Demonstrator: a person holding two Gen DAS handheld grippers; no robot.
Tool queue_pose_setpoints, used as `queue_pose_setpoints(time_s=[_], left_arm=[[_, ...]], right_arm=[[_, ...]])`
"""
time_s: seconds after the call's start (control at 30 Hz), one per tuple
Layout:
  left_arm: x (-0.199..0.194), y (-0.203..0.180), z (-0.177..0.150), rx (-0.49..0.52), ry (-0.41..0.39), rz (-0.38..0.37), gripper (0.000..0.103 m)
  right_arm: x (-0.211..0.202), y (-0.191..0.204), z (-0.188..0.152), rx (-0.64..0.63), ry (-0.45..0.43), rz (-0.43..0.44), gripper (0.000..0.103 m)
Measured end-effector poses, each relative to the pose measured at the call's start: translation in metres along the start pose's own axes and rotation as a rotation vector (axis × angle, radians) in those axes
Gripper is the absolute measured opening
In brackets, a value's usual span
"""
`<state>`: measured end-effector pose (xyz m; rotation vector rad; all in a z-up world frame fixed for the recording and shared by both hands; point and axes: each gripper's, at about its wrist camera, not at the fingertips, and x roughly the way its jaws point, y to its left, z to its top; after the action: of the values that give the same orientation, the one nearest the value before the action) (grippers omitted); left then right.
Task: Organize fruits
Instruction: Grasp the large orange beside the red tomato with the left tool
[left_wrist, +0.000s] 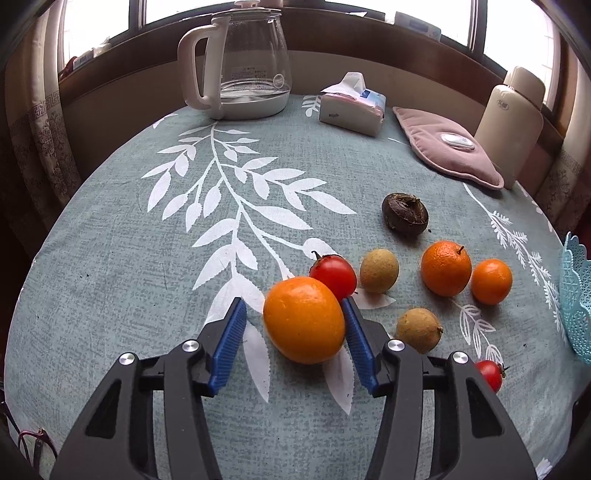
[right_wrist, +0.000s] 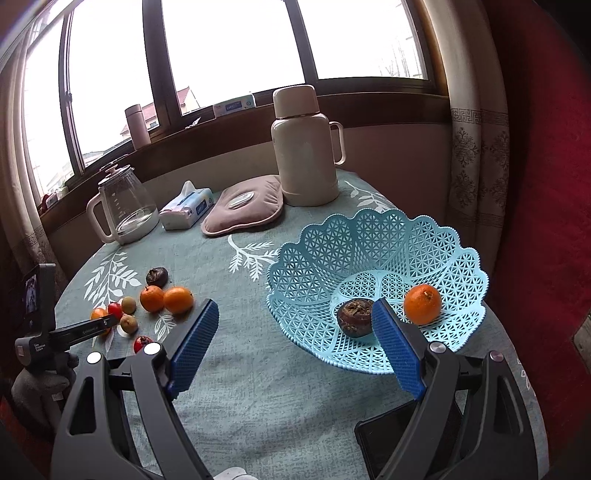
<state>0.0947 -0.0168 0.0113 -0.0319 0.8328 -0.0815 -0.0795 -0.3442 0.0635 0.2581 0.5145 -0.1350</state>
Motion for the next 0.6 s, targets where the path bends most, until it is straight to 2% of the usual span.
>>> queue_pose_setpoints(time_s=[0.1,0.4,0.6], left_arm=[[-0.002,0.001,-0.001,-0.004,-0.010,-0.030,0.040],[-0.026,0.014,-0.007,-0.038,-0.057,-0.052,0.040],[-0.048,0.029,-0.001,-0.058,-0.107,-0.033,0.040]], right_arm=[[0.003,0.005,-0.003,-0.013,0.008,0.007,0.086],[0.012,0.027,-0.017,-0.050,0.054,0.043,0.086],[0.023,0.058,-0.022,-0.057,0.114,0.128,0.086]])
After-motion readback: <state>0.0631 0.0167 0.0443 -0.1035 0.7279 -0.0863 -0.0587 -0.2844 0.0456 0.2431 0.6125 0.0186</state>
